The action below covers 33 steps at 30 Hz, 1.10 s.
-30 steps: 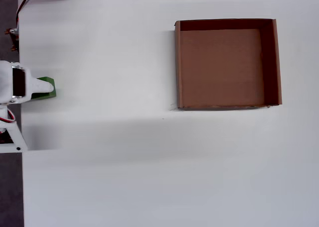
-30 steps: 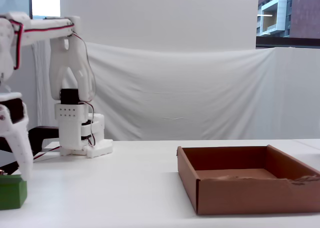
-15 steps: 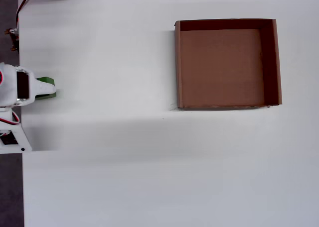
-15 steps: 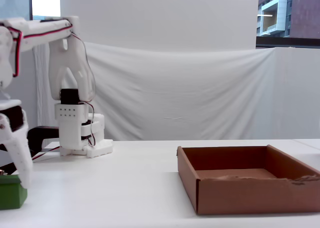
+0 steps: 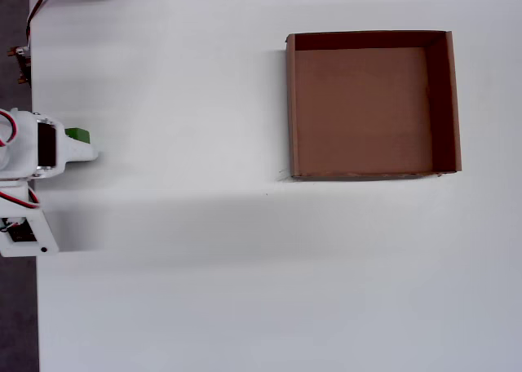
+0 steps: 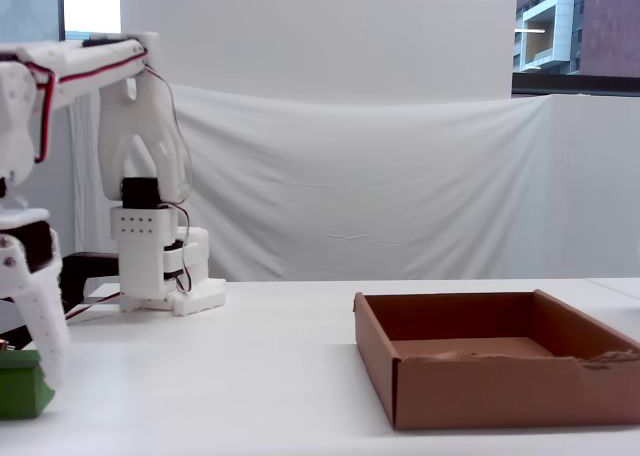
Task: Grasp a green cube and put it in a box.
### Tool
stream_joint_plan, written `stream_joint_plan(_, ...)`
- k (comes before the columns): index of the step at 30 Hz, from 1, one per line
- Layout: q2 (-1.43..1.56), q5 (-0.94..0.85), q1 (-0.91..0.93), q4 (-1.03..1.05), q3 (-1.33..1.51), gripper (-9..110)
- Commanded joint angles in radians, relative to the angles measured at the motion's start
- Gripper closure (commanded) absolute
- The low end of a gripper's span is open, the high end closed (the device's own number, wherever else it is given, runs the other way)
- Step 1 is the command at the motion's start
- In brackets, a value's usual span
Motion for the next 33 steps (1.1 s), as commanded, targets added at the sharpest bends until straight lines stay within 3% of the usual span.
stream_joint_plan(1,0.009,0.002,-0.012,-0.008,-0.006,78)
stream_joint_plan(33,0.132,0.048,-0.029,-0.038,0.11,89)
